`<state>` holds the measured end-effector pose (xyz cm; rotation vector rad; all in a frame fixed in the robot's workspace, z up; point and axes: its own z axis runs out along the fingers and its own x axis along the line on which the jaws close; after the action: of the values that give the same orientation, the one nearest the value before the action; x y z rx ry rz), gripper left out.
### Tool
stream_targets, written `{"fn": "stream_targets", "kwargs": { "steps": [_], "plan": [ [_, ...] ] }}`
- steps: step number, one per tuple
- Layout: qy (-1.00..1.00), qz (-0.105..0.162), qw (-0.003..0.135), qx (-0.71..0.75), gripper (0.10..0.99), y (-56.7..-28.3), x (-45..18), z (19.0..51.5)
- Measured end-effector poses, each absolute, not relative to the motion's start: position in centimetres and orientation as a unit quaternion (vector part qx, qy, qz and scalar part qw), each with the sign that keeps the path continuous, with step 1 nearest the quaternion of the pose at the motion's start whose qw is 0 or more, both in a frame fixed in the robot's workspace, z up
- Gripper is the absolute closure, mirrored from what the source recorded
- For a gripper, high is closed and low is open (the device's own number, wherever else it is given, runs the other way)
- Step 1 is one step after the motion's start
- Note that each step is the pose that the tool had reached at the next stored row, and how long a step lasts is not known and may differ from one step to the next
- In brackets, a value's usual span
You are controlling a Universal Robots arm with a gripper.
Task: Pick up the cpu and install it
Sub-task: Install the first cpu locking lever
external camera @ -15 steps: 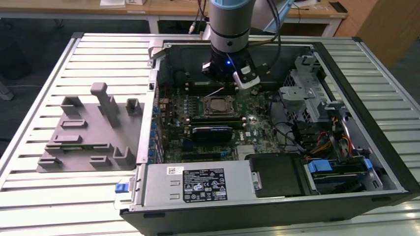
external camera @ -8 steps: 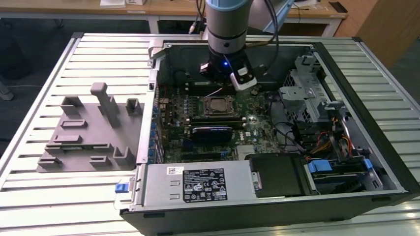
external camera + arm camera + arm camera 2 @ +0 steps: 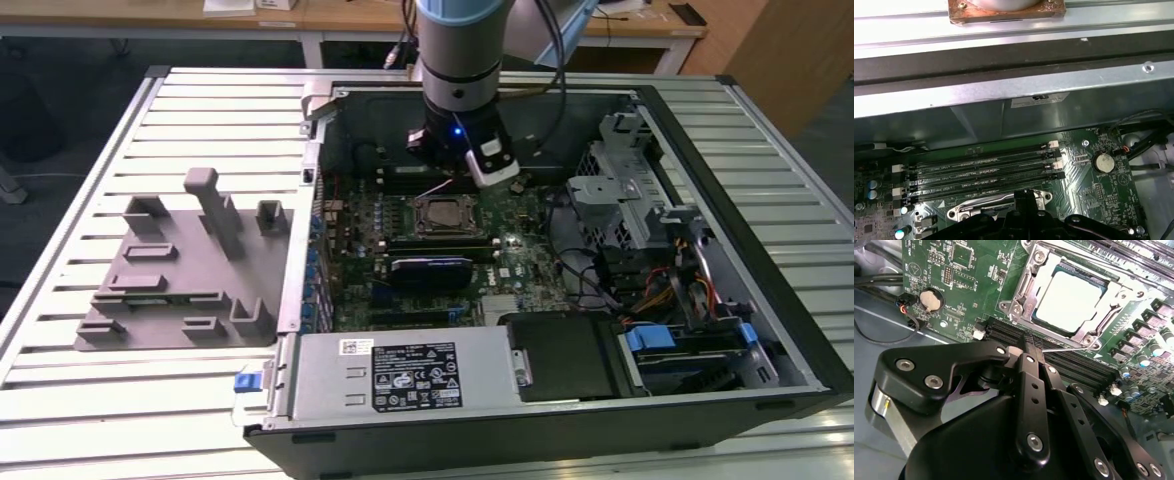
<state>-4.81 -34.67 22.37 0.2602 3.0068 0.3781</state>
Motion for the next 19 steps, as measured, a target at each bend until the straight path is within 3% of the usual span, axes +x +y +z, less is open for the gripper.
{"fn": "stream_targets", "kwargs": {
  "steps": [19],
  "plan": [
    [0.984, 0.119, 0.055, 0.120, 0.980, -34.21, -4.96, 21.98]
  ]
}}
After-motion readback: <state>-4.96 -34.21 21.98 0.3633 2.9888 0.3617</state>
